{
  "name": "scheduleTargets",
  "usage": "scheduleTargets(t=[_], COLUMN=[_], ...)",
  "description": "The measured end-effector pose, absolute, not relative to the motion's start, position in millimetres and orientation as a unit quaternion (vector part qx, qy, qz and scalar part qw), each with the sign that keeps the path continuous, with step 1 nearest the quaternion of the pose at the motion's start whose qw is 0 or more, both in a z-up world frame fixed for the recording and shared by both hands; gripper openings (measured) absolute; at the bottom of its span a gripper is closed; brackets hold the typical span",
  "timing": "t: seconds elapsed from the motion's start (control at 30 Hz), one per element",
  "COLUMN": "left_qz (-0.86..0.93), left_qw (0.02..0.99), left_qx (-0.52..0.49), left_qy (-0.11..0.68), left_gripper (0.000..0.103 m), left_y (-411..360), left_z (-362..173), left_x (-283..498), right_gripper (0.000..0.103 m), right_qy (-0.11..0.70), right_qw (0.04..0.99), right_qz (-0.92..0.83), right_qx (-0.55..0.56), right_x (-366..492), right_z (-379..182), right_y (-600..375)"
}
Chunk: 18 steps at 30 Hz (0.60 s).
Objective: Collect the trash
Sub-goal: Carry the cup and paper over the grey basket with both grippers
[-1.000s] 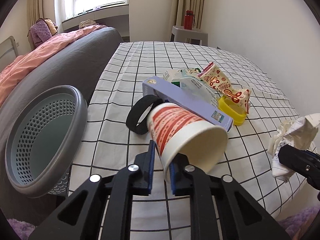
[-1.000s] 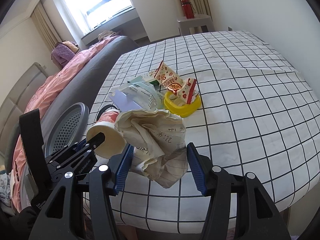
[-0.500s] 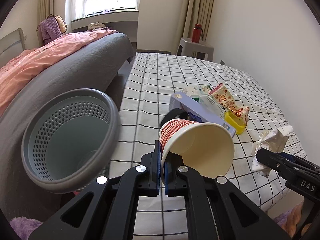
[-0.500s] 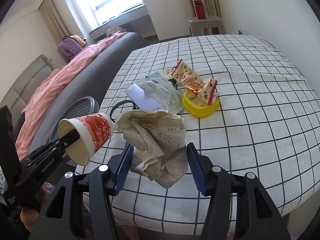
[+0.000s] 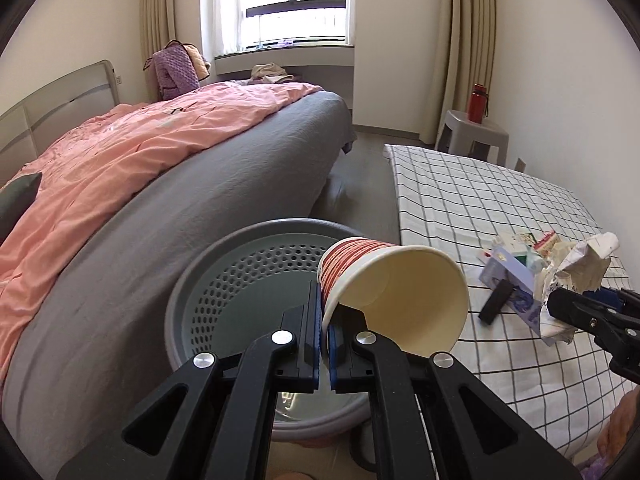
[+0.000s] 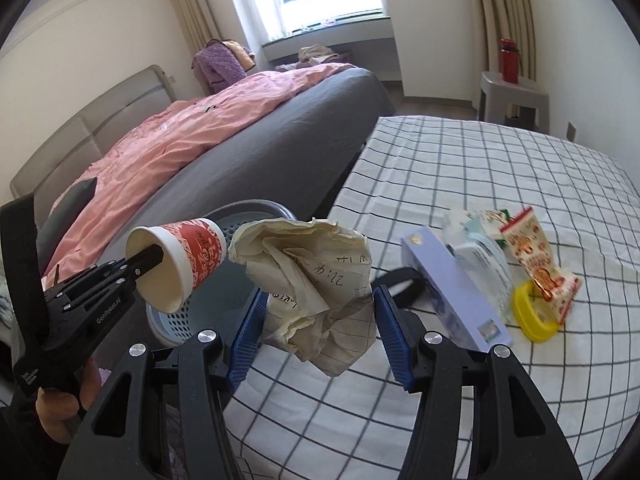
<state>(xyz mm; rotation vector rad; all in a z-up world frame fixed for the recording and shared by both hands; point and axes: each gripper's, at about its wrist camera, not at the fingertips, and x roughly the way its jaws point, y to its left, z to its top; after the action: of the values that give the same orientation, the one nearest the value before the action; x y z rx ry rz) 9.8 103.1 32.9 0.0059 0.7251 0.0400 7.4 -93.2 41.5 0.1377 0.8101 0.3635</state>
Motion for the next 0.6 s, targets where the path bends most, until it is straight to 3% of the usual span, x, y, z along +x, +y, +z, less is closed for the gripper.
scheduleTargets(t=[0.6], left_qz=[0.102], left_qw=[0.908], left_qx=[-0.035], left_qy=[0.404], left_gripper=[0.003], left_y=[179], left_z=[-17], left_x=[43], right_gripper=[0.054], right_qy=[0.435], right_qw=[0.852], right_qz=[0.289], right_qx=[0.037], right_x=[78], right_z=[-6], right_y=[10])
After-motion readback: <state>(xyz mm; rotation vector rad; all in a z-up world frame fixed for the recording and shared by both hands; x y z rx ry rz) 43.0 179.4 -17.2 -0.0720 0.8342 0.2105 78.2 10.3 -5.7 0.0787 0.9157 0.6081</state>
